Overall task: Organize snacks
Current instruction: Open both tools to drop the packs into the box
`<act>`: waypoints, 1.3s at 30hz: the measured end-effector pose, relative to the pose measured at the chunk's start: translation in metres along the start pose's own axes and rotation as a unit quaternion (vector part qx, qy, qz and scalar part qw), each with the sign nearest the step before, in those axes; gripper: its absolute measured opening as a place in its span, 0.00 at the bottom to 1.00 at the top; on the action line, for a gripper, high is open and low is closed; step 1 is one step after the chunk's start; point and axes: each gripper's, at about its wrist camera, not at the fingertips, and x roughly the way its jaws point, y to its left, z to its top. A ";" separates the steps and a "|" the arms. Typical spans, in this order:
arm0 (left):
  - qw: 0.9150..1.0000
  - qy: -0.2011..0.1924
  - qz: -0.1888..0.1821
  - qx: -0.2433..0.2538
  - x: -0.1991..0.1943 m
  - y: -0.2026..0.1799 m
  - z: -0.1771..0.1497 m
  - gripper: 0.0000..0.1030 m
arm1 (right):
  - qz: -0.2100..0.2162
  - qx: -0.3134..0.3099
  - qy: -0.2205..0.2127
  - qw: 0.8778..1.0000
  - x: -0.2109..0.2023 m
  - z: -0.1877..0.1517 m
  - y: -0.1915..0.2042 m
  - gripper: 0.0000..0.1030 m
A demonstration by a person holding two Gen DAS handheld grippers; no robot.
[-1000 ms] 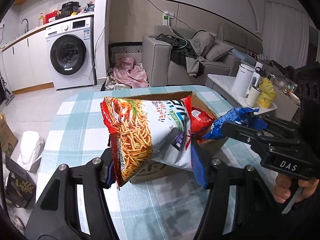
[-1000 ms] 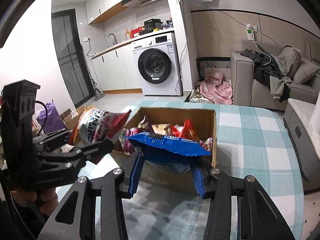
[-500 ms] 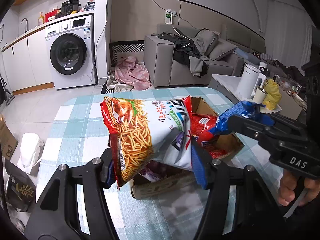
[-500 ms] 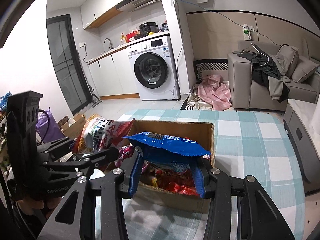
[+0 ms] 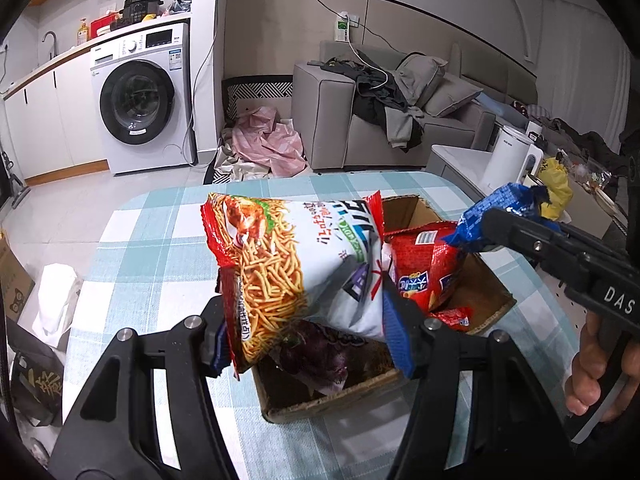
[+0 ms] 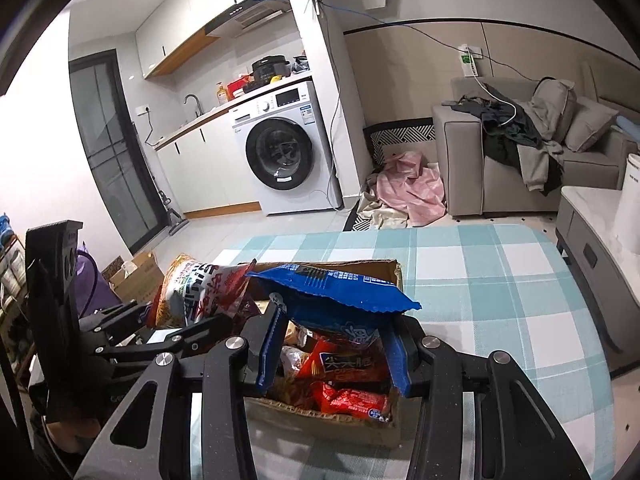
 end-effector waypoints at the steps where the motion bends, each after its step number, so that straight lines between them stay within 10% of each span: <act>1: 1.000 0.001 0.001 0.001 0.003 -0.002 -0.001 0.56 | 0.002 0.003 0.003 1.000 0.003 0.000 -0.001 0.44; 20: 1.000 0.011 0.024 0.016 0.064 -0.014 0.005 0.57 | 0.004 -0.008 0.045 0.999 0.047 0.000 0.008 0.44; 32: 0.999 0.012 0.025 0.026 0.070 -0.025 0.007 0.61 | -0.006 -0.013 0.033 0.999 0.034 -0.003 0.001 0.74; 39: 0.999 0.011 0.030 0.030 0.060 -0.033 0.006 0.86 | -0.019 -0.014 0.019 1.000 0.022 -0.002 -0.005 0.86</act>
